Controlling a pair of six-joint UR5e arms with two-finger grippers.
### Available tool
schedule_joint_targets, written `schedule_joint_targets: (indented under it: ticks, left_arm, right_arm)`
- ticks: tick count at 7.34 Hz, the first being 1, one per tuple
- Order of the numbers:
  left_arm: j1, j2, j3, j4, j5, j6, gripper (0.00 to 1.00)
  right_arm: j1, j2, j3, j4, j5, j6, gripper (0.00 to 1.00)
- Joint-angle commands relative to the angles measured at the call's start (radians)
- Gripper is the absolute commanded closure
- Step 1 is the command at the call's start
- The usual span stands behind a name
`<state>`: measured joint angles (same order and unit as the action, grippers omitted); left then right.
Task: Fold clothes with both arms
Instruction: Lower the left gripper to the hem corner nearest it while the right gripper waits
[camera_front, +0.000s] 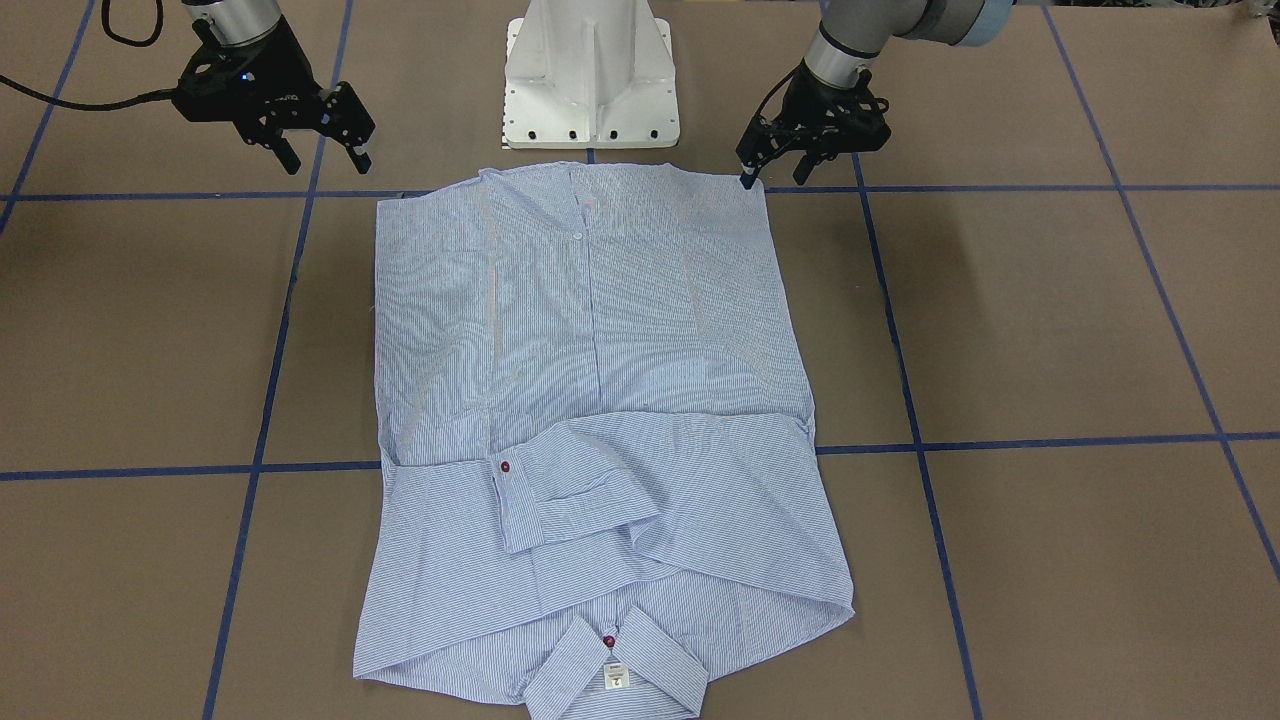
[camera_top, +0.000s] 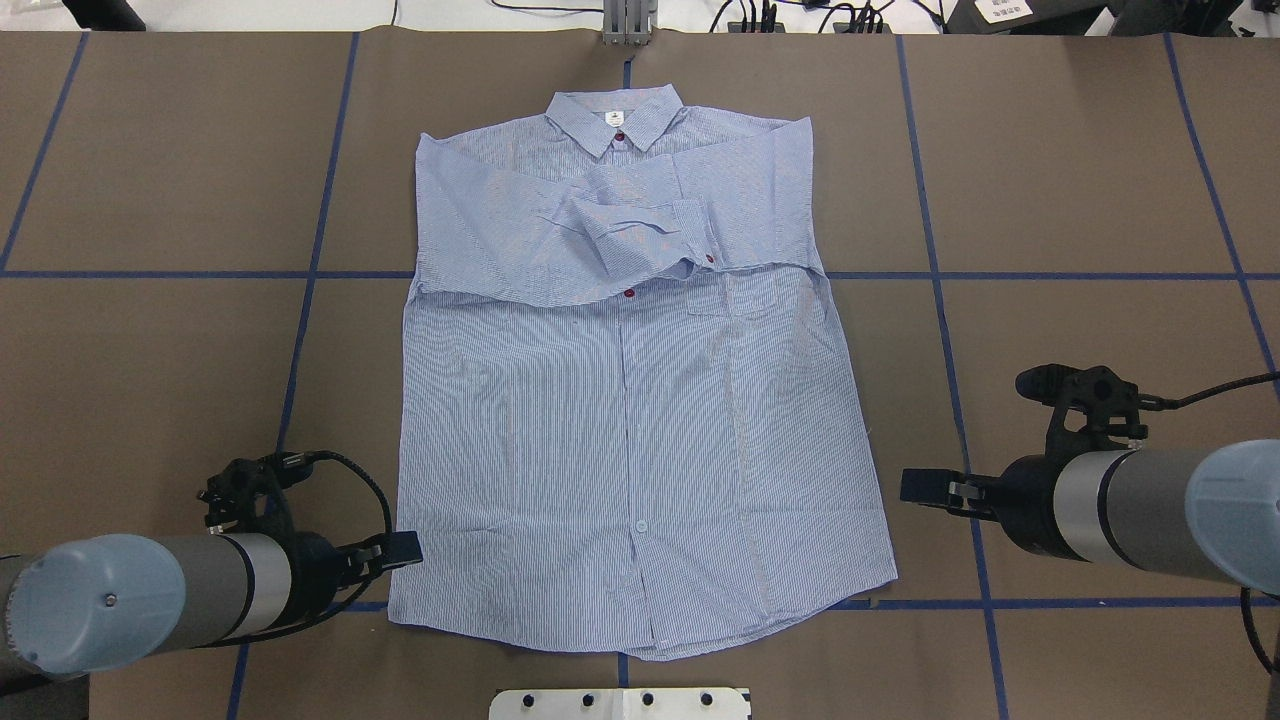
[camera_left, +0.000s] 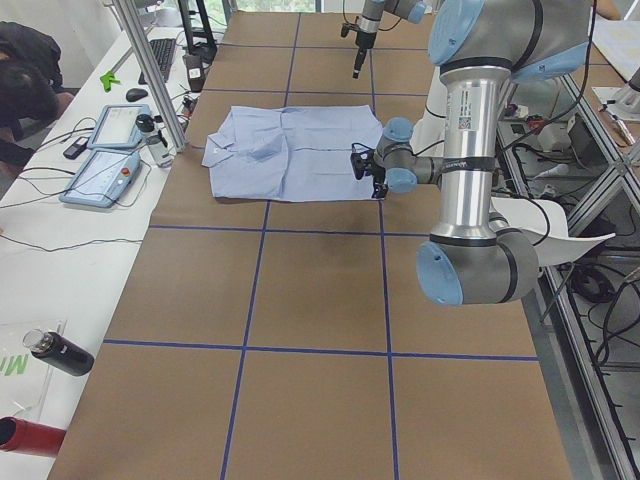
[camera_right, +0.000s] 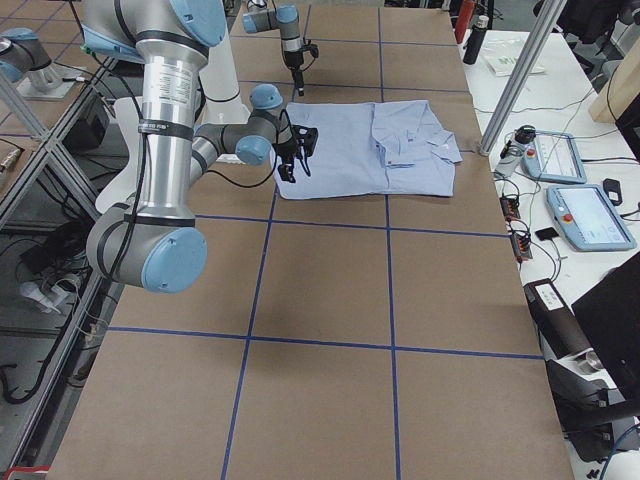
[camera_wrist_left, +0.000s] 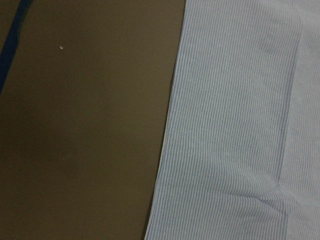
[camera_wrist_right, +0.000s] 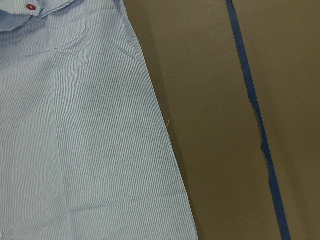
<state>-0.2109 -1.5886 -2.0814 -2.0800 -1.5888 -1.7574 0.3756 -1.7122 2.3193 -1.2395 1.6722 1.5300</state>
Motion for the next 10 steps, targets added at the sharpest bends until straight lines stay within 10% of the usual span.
schedule_joint_targets:
  ticks: [1, 10]
  left_arm:
    - [0.004, -0.045, 0.046, 0.0, 0.001, -0.017, 0.3]
    - [0.047, -0.044, 0.072, 0.009, 0.0, -0.013, 0.37]
  right_arm:
    - [0.0, 0.0, 0.0, 0.0, -0.002, -0.001, 0.0]
    - [0.0, -0.001, 0.0, 0.0, 0.0, -0.001, 0.0]
